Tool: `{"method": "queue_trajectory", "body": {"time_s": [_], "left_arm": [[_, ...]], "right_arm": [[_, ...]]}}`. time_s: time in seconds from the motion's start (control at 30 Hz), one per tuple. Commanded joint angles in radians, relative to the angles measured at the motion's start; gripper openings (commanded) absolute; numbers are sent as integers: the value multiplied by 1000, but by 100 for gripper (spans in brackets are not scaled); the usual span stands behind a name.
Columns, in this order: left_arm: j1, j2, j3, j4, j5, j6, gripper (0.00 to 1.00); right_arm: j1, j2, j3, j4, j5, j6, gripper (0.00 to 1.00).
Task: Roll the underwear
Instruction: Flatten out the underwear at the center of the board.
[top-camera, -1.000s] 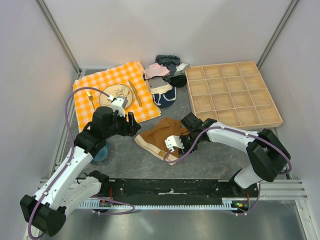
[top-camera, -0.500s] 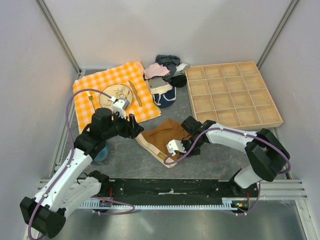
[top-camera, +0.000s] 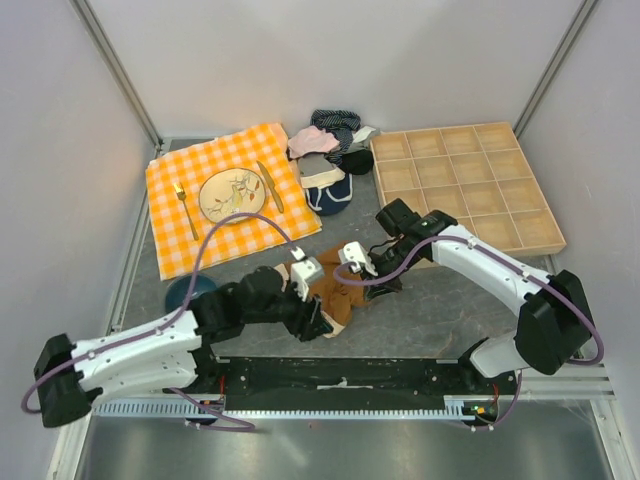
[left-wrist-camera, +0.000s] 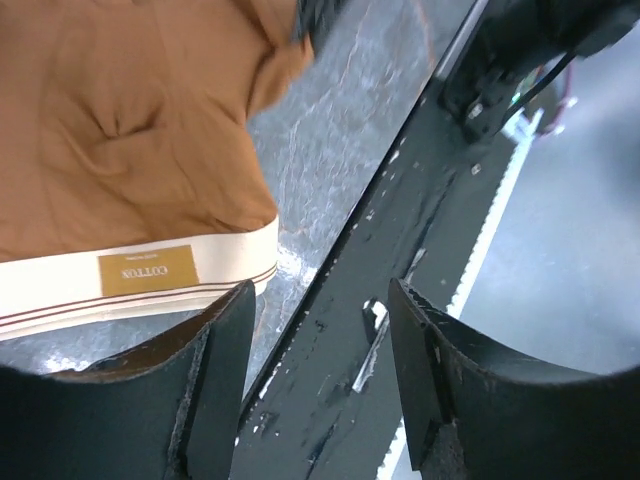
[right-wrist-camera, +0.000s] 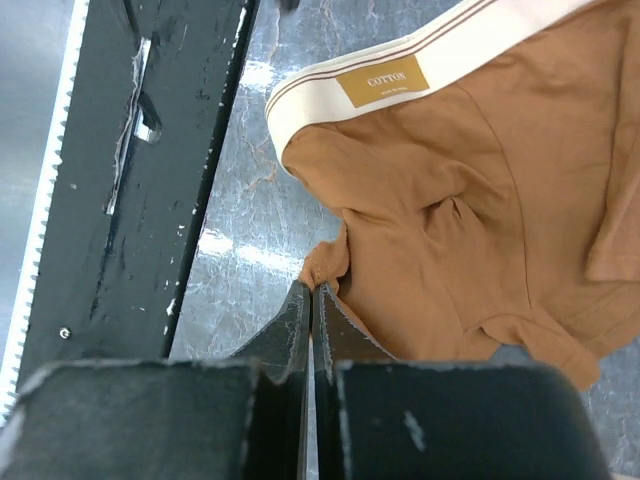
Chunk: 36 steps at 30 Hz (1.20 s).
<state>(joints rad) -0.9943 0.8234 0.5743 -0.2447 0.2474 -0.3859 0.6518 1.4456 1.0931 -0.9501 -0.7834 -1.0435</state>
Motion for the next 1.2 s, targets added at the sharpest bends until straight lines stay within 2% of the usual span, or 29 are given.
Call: {"method": "queue_trajectory", "body": {"time_s": [0.0,0.17,0.27,0.47,0.57,0.6,0.67,0.8,0.87,1.03,1.17], "left_arm": [[-156,129,-45,195,-238,31,63],[-237,259,-53,323,-350,145,65],[-254,328,-33,331,-388,165,65],[-256,425,-22,323,-511,153,54],[-213,451,-16,279,-514,119,25],[-155,451,-25,278,-479,113,13],[-95,428,-45,301,-398,85,2],[60,375,-79,328,-275,61,2],[92,356,-73,315,-214,58,2],[157,342,-51,321,-88,18,14],[195,344,-14,277,-76,-8,26]], "right_arm": [[-78,-21,42,-53,-137,5,0],[-101,-19,27,-49,-163,4,0],[-116,-10,13,-47,-172,-6,0],[-135,-28,2,-50,-172,-12,0],[-136,-42,-10,-55,-142,-19,0],[-135,-48,-16,-59,-119,-32,0],[-135,-54,-22,-79,-96,-47,0],[-138,-77,-24,-136,1,-99,0],[-145,-102,-25,-154,64,-116,0],[-164,-136,-25,-190,131,-139,0],[-173,-143,-50,-188,179,-153,0]]}}
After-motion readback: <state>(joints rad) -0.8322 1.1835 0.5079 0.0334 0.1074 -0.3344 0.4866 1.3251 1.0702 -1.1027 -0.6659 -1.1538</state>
